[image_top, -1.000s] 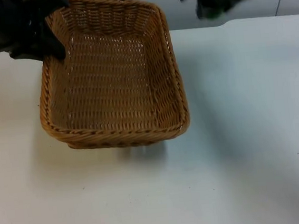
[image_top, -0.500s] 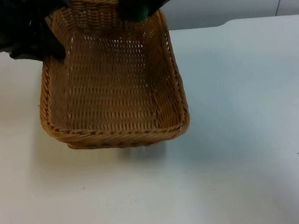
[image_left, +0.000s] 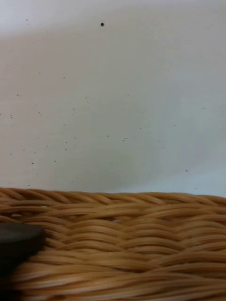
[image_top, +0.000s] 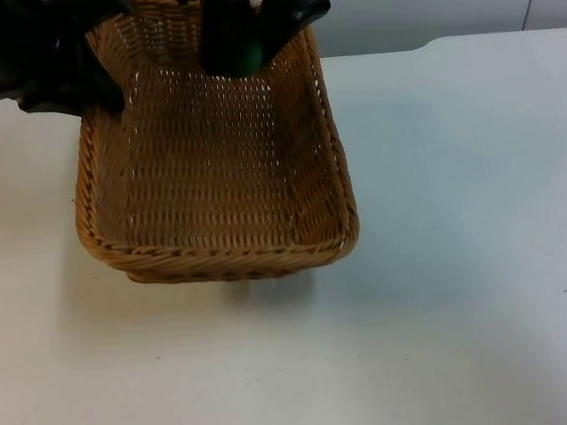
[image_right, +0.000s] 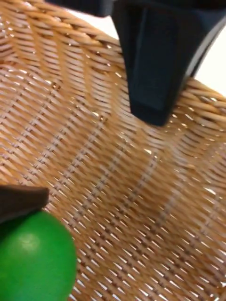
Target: Pick up the basket with the left hand and place the ball into the basket with the right hand.
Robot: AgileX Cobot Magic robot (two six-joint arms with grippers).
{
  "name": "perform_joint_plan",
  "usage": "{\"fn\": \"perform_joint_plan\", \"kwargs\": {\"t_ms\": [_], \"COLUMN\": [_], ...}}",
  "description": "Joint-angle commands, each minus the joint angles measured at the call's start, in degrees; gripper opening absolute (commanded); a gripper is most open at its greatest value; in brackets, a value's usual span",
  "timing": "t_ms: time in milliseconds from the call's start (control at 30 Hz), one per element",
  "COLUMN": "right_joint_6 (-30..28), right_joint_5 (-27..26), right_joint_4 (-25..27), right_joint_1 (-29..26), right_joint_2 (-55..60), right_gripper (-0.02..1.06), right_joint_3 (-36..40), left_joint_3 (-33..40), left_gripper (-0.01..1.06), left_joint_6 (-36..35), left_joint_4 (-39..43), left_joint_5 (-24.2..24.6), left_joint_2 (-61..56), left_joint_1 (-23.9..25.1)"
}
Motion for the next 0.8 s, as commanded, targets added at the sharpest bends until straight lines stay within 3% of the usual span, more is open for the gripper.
{"fn": "perform_joint_plan", "kwargs": {"t_ms": [0,367,767], "right_joint_6": [-1.2,-6.5,-7.1], "right_joint_5": [0.5,-0.7,-3.8], "right_joint_4": [0.4,5.1,5.0], "right_joint_1": [0.3,0.4,0.8], "right_joint_2": [0.9,6.3,7.8], "right_gripper": [0.00,0.00,0.00], "right_joint_3": [-0.3,-0.3,-0.3], "left_joint_3": [0.0,0.0,0.0], "left_gripper": [0.00,0.00,0.00], "left_joint_6": [-0.2,-0.2,-0.2], "left_joint_4": [-1.6,-1.6,-1.6], "left_joint_5": [-0.6,-0.7,-2.4], "left_joint_2": [-0.5,-0.5,-0.5], "left_joint_1": [0.2,0.2,0.2]}}
